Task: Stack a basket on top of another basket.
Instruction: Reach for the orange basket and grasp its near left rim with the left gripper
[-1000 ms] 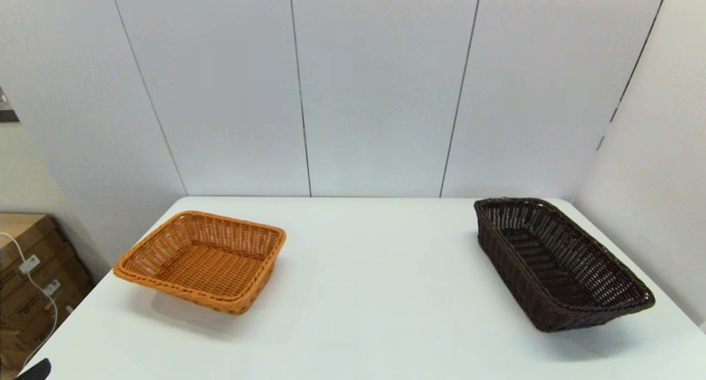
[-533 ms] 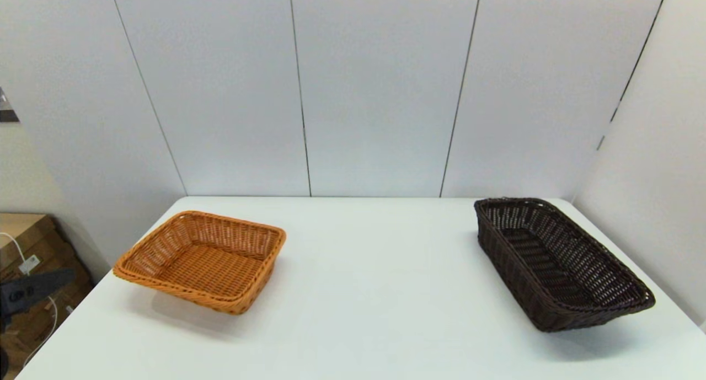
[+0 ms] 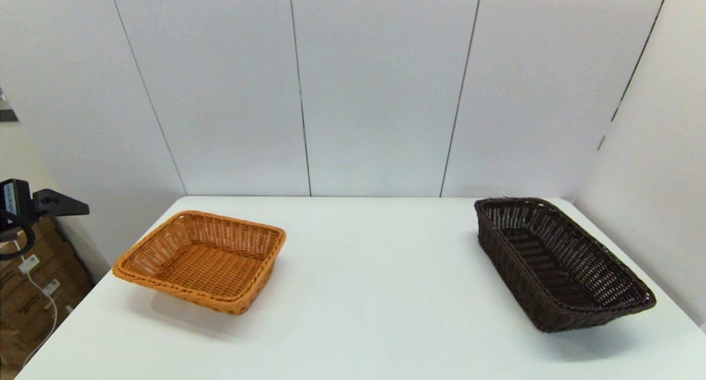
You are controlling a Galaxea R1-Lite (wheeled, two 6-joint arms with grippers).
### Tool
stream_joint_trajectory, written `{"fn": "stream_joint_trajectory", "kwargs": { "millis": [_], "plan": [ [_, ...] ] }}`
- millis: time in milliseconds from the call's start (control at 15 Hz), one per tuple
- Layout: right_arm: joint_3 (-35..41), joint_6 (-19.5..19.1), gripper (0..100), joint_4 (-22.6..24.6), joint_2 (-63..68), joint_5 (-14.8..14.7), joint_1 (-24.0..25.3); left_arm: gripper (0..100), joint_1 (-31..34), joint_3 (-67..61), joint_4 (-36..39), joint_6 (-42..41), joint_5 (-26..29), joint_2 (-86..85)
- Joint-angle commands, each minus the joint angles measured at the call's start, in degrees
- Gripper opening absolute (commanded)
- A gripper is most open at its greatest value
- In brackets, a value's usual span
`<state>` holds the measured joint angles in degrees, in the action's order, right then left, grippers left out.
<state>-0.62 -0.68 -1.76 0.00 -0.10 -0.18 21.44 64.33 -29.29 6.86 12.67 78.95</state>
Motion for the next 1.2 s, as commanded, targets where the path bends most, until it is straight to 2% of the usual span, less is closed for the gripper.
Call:
{"fn": "stream_joint_trajectory", "kwargs": {
  "millis": [67, 467, 733, 933, 1200],
  "plan": [
    [0.01, -0.02, 100, 0.0, 0.09, 0.1, 0.01, 100, 2.81, 11.26, -10.26, -8.36, 4.47, 12.37],
    [0.01, -0.02, 100, 0.0, 0.09, 0.01, 0.01, 100, 6.15, 30.33, -26.25, -19.43, 4.82, 25.03],
    [0.01, -0.02, 100, 0.0, 0.09, 0.01, 0.01, 100, 8.0, 43.16, -33.37, -21.8, 5.0, 36.63],
    [0.01, 0.07, 100, 0.09, 0.09, 0.1, 0.01, 100, 7.74, 48.17, -33.9, -25.58, 5.53, 42.25],
    [0.01, 0.07, 100, 0.09, 0.09, 0.01, 0.01, 100, 3.96, 48.61, -29.77, -28.92, 5.09, 45.77]
  ]
}}
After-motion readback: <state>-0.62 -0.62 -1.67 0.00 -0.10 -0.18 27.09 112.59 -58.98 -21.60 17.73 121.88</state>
